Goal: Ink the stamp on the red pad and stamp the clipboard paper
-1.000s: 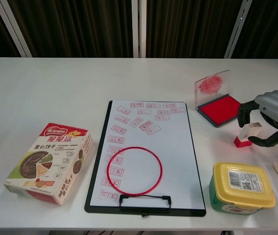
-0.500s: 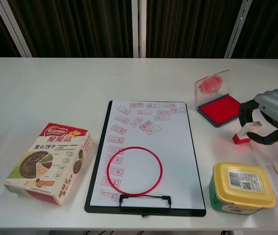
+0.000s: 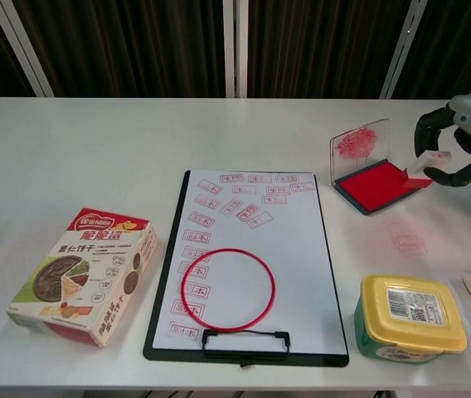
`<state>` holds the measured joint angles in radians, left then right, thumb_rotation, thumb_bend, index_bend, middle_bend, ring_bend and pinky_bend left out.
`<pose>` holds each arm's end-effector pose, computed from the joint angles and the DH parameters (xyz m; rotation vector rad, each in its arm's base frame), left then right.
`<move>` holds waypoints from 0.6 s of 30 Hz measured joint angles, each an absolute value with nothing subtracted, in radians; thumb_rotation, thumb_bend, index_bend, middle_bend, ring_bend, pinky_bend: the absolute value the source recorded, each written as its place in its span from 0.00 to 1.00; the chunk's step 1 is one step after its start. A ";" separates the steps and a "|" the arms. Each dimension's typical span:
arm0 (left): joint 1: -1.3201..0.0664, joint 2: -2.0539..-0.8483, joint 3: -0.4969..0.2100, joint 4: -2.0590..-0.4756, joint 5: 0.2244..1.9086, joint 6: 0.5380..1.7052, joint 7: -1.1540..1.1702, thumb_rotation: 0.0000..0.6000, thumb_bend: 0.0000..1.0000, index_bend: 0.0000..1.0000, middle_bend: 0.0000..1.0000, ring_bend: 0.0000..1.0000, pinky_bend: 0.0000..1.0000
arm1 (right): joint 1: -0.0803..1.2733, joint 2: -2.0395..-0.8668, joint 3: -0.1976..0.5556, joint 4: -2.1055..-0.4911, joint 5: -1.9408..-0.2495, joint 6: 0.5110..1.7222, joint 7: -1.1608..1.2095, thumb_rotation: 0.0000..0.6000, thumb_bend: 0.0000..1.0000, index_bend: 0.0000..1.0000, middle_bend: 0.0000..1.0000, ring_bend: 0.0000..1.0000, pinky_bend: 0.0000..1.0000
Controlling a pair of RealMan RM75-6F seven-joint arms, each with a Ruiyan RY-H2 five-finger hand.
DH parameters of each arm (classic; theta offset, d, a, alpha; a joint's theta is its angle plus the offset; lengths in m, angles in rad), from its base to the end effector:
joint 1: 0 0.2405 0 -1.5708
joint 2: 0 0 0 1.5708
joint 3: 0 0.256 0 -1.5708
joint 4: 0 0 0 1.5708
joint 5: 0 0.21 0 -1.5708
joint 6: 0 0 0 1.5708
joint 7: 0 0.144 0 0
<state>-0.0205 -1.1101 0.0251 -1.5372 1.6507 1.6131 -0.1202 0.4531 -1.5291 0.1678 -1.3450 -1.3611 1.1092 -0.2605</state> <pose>-0.3146 0.1447 0.1662 -1.4391 -0.8829 -0.9986 -0.2439 -0.3056 0.0186 1.6881 -0.8492 0.8645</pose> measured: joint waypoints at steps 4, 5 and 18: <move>-0.021 -1.110 0.025 -1.535 1.644 1.607 -0.122 1.00 0.00 0.10 0.09 0.07 0.16 | 0.514 -1.505 0.207 -1.333 -1.301 1.003 -0.256 1.00 0.44 0.96 0.82 0.88 1.00; -0.022 -1.110 0.024 -1.535 1.642 1.604 -0.122 1.00 0.00 0.10 0.09 0.07 0.16 | 0.529 -1.501 0.213 -1.328 -1.291 0.979 -0.255 1.00 0.44 0.97 0.83 0.89 1.00; -0.037 -1.106 0.015 -1.535 1.627 1.580 -0.124 1.00 0.00 0.10 0.09 0.07 0.16 | 0.672 -1.505 0.192 -1.207 -1.279 0.784 -0.179 1.00 0.44 0.99 0.84 0.89 1.00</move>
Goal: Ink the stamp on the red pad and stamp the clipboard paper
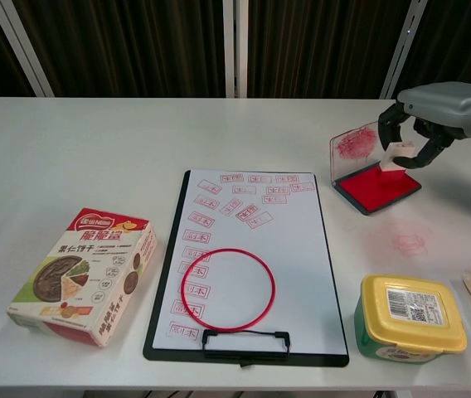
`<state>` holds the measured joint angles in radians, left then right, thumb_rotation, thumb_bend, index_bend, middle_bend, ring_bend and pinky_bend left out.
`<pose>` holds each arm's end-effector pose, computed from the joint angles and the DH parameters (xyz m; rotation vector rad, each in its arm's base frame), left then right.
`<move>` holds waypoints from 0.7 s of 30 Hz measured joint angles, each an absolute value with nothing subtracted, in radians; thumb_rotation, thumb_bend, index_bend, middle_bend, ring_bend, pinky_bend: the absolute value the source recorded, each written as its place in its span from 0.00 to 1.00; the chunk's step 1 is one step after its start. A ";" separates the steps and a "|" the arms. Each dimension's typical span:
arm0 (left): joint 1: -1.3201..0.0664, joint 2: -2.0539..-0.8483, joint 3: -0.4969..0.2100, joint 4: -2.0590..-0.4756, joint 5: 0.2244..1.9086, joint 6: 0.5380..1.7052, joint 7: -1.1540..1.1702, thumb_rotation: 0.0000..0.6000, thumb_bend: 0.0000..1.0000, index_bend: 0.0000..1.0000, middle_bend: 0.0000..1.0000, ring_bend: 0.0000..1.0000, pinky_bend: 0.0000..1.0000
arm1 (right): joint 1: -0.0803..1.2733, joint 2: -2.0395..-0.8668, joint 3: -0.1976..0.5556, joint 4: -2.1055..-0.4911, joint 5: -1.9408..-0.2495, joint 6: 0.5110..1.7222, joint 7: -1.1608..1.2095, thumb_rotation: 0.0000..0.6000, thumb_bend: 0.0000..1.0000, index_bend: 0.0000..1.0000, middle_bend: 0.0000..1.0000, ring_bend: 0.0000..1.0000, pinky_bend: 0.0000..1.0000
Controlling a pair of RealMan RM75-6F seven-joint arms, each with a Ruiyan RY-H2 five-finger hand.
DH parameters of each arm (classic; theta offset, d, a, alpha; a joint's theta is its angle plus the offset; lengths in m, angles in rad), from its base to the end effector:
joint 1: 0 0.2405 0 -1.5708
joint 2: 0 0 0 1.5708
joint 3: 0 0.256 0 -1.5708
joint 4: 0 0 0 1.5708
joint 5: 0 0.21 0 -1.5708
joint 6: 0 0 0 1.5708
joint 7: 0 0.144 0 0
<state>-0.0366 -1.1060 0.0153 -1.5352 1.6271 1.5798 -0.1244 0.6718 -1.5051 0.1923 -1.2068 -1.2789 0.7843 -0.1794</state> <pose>-0.3175 0.1523 0.1663 -1.4396 -0.8953 -0.9796 -0.2283 -0.3723 0.0097 1.8794 -0.8883 0.7163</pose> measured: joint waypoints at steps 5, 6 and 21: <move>-0.041 -1.107 0.014 -1.533 1.624 1.572 -0.126 1.00 0.00 0.10 0.09 0.07 0.16 | 0.683 -1.522 0.179 -1.183 -1.286 0.781 -0.159 1.00 0.44 1.00 0.85 0.89 1.00; -0.042 -1.107 0.014 -1.533 1.624 1.571 -0.127 1.00 0.00 0.10 0.09 0.07 0.16 | 0.685 -1.527 0.176 -1.176 -1.287 0.781 -0.157 1.00 0.44 1.00 0.85 0.89 1.00; -0.042 -1.101 0.011 -1.529 1.613 1.571 -0.135 1.00 0.00 0.10 0.09 0.07 0.16 | 0.702 -1.617 0.137 -1.047 -1.269 0.761 -0.151 1.00 0.45 1.00 0.87 0.89 1.00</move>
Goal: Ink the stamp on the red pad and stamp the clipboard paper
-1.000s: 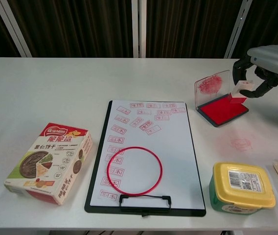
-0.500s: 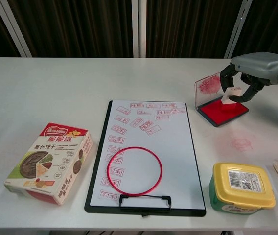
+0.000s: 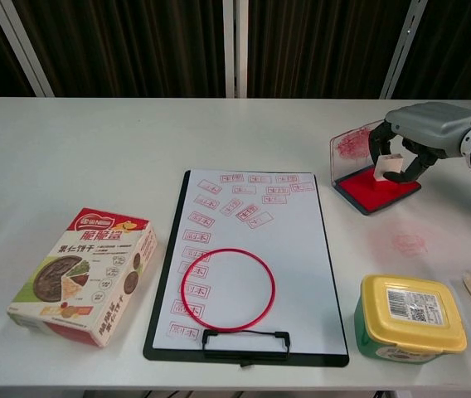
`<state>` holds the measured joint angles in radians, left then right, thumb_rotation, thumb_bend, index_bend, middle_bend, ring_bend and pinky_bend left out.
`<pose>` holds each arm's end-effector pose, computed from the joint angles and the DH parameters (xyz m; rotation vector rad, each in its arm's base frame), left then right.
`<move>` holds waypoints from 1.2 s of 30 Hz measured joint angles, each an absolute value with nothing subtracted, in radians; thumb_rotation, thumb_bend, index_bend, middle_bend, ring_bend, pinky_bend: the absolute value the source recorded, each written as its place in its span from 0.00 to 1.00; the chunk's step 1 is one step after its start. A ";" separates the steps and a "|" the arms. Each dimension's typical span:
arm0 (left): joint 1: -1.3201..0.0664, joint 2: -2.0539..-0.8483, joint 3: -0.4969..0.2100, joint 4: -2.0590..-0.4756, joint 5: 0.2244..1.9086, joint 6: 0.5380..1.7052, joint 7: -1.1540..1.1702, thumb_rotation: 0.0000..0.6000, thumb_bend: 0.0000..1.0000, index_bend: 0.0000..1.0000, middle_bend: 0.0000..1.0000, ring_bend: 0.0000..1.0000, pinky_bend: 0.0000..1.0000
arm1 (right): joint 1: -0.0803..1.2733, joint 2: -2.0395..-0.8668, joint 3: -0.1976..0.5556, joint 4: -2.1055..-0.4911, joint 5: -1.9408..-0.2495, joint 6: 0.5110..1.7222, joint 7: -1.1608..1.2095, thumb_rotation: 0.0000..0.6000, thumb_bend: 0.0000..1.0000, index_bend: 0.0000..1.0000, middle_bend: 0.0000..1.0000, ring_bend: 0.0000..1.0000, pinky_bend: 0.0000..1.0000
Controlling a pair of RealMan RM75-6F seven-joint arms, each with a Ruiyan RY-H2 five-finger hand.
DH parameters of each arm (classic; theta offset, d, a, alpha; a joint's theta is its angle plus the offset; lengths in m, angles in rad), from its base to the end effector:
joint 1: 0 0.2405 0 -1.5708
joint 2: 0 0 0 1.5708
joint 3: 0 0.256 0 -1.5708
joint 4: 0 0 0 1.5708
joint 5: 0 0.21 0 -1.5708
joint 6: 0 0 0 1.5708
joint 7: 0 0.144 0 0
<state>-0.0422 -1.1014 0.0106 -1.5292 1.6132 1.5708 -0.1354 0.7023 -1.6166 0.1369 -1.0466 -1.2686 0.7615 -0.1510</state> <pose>-0.3201 0.1553 0.1688 -1.4323 -0.8995 -0.9736 -0.2428 -0.3746 -0.0212 1.9031 -0.8980 0.6419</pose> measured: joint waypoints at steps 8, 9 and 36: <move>-0.040 -1.100 0.013 -1.530 1.616 1.575 -0.139 1.00 0.00 0.10 0.09 0.07 0.16 | 0.697 -1.633 0.127 -1.024 -1.273 0.780 -0.140 1.00 0.45 1.00 0.87 0.89 1.00; -0.040 -1.101 0.013 -1.530 1.617 1.575 -0.139 1.00 0.00 0.10 0.09 0.07 0.16 | 0.696 -1.634 0.128 -1.024 -1.275 0.786 -0.136 1.00 0.45 1.00 0.87 0.89 1.00; -0.026 -1.104 0.020 -1.533 1.634 1.605 -0.142 1.00 0.00 0.10 0.09 0.07 0.16 | 0.667 -1.471 0.144 -1.442 -1.354 0.960 -0.213 1.00 0.46 1.00 0.88 0.89 1.00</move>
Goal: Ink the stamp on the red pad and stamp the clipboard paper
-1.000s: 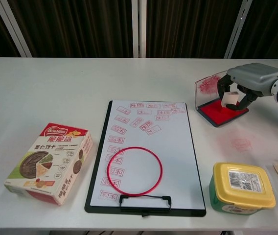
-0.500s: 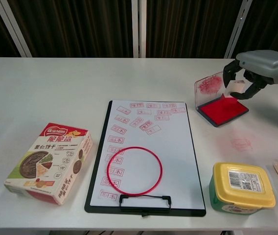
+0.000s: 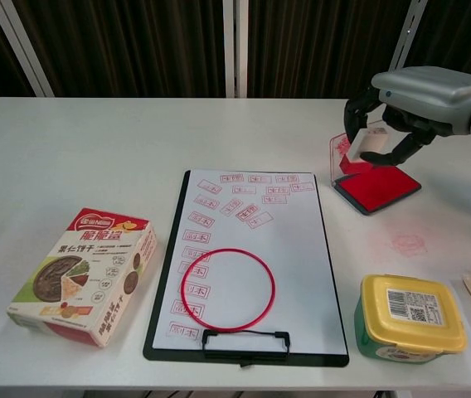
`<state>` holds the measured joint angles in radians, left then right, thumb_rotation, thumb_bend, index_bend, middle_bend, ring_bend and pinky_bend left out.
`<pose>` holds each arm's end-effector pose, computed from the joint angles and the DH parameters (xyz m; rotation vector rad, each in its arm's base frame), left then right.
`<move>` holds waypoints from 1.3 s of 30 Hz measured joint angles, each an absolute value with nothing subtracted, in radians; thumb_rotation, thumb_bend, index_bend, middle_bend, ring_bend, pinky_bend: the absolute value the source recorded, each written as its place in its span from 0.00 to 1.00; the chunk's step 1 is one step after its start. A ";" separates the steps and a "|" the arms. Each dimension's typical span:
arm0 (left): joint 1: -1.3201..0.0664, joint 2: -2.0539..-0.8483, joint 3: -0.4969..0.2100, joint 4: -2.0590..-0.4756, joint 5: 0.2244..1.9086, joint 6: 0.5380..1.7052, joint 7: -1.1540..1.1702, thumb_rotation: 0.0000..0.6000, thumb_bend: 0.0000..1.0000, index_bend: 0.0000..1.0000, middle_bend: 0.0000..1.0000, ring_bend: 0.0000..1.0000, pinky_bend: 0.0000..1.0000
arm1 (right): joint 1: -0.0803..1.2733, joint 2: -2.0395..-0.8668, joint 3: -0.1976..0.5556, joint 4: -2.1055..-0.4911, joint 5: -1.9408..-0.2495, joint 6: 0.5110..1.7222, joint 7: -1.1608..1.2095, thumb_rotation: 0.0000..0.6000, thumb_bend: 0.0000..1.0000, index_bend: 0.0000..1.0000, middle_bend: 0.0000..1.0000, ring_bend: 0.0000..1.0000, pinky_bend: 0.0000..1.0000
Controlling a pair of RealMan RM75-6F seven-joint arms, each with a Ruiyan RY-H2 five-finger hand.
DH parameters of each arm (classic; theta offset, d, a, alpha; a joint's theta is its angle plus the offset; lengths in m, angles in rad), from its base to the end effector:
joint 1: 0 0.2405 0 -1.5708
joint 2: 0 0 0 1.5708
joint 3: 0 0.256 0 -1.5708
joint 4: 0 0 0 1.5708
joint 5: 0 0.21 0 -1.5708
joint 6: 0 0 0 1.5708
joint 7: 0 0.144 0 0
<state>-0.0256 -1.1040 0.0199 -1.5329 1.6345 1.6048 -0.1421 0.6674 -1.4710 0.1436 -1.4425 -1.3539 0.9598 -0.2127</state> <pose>-0.3174 0.1477 0.1692 -1.4259 -0.8956 -0.9997 -0.1740 -0.3345 0.0061 1.9459 -0.8277 0.9426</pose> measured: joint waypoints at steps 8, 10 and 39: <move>-0.021 -1.103 0.022 -1.510 1.630 1.606 -0.170 1.00 0.00 0.10 0.09 0.07 0.16 | 0.704 -1.602 0.181 -1.401 -1.161 0.930 -0.381 1.00 0.48 1.00 0.88 0.89 1.00; -0.023 -1.105 0.023 -1.503 1.631 1.602 -0.177 1.00 0.00 0.10 0.09 0.07 0.16 | 0.717 -1.628 0.190 -1.391 -1.112 0.924 -0.428 1.00 0.48 1.00 0.88 0.89 1.00; -0.030 -1.114 0.015 -1.463 1.629 1.606 -0.225 1.00 0.00 0.10 0.09 0.07 0.16 | 0.818 -1.761 0.204 -1.294 -0.946 0.911 -0.569 1.00 0.48 1.00 0.88 0.89 1.00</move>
